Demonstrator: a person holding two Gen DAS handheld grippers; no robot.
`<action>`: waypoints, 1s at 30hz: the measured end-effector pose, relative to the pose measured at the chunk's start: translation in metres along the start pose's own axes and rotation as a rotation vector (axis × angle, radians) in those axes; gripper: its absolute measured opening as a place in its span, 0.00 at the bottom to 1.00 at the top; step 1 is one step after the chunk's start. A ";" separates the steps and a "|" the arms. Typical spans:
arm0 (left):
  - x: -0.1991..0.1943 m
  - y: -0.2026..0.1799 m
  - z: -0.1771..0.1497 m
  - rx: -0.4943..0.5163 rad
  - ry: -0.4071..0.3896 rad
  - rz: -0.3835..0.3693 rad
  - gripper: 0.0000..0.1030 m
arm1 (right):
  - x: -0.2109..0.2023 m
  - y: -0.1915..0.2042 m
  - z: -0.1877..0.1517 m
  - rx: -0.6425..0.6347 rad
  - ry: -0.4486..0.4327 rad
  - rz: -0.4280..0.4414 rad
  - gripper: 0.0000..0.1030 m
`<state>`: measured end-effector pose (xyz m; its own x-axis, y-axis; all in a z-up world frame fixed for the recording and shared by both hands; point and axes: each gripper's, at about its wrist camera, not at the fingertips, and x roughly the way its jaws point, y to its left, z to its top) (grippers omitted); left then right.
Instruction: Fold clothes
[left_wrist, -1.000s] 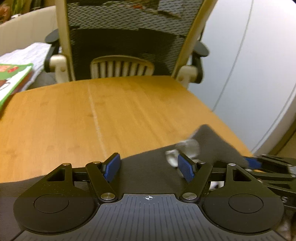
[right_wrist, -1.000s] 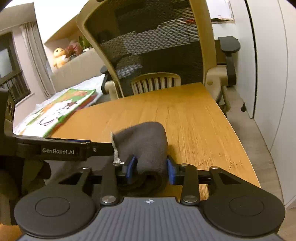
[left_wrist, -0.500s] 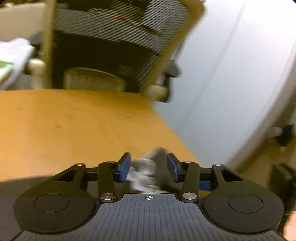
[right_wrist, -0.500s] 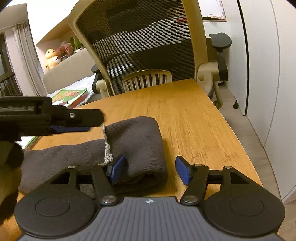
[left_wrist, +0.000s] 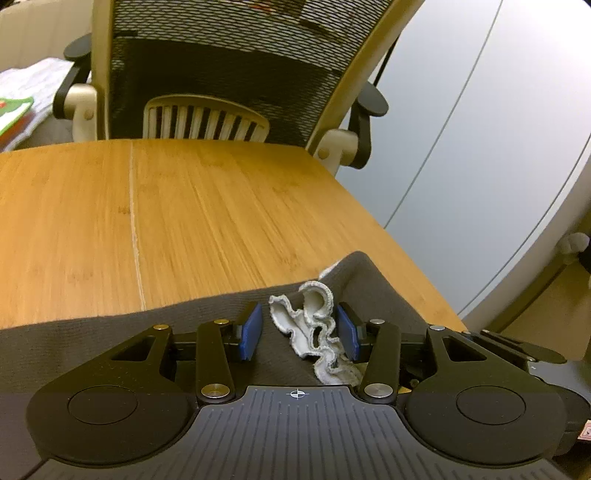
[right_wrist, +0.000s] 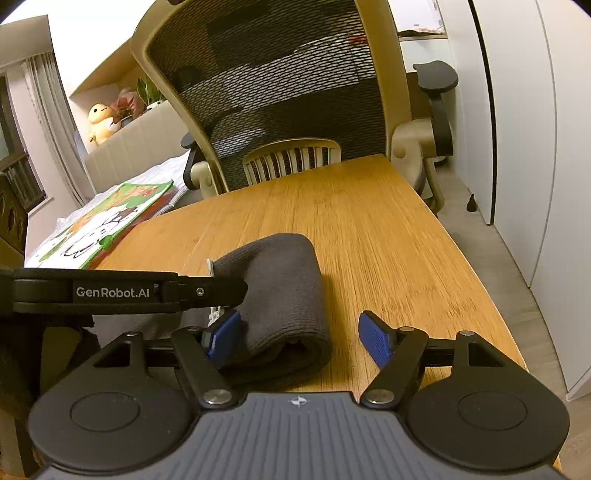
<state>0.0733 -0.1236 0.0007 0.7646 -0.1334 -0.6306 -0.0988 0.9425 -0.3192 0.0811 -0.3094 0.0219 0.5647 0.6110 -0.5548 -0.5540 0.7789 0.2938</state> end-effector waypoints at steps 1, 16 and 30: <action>0.000 0.000 0.000 0.000 0.000 -0.001 0.49 | 0.000 0.000 0.000 -0.002 0.000 0.000 0.69; -0.047 0.032 0.014 -0.151 -0.081 0.016 0.57 | -0.012 0.092 -0.015 -0.622 -0.080 -0.155 0.35; -0.040 0.030 0.012 -0.100 -0.035 0.022 0.60 | -0.029 0.111 -0.018 -0.663 -0.079 -0.037 0.59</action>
<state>0.0472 -0.0865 0.0249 0.7829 -0.1004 -0.6139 -0.1778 0.9096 -0.3756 -0.0078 -0.2431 0.0567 0.6201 0.6135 -0.4889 -0.7775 0.5637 -0.2788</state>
